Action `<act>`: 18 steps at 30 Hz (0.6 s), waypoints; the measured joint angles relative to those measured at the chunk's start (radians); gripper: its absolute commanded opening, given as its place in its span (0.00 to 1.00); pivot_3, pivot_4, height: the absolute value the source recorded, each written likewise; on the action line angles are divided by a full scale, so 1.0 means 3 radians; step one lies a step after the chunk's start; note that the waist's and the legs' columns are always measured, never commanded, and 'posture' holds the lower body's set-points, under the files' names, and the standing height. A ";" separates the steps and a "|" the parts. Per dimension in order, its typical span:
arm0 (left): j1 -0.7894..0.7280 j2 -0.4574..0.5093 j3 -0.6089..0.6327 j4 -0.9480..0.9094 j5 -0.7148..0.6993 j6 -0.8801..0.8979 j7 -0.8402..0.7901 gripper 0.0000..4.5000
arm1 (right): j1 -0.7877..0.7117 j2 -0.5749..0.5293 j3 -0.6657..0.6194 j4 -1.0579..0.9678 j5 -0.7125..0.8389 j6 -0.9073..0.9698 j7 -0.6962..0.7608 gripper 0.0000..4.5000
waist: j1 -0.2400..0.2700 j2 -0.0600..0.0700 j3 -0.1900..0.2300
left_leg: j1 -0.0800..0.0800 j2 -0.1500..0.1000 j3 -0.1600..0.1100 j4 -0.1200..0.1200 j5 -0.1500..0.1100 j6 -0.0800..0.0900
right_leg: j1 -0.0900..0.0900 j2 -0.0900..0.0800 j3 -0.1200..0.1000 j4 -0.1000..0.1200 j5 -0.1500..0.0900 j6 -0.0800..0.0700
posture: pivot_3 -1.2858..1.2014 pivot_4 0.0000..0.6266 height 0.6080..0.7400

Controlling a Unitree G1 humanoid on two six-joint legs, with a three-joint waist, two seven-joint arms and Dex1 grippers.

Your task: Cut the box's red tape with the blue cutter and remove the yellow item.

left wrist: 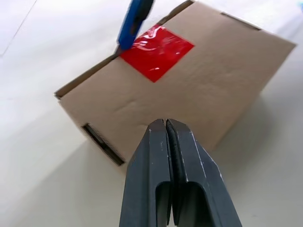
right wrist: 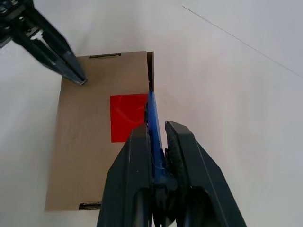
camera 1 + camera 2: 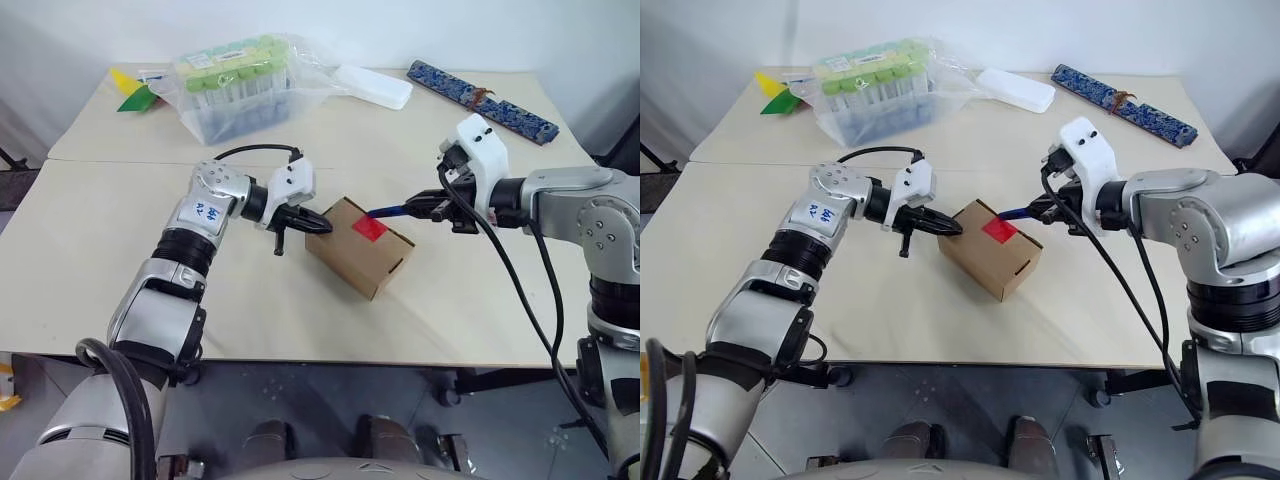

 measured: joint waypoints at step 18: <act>-0.0055 -0.0073 -0.0166 -0.0303 0.0253 0.0418 0.0127 0.01 | -0.0371 -0.0372 0.0518 0.0075 -0.0082 0.0012 0.0400 0.03 | 0.0049 -0.0001 -0.0001 | 0.0001 0.0001 -0.0001 0.0017 -0.0001 0.0003 | 0.0007 0.0000 0.0003 0.0003 0.0001 0.0001 | 0.52 0.24 1.00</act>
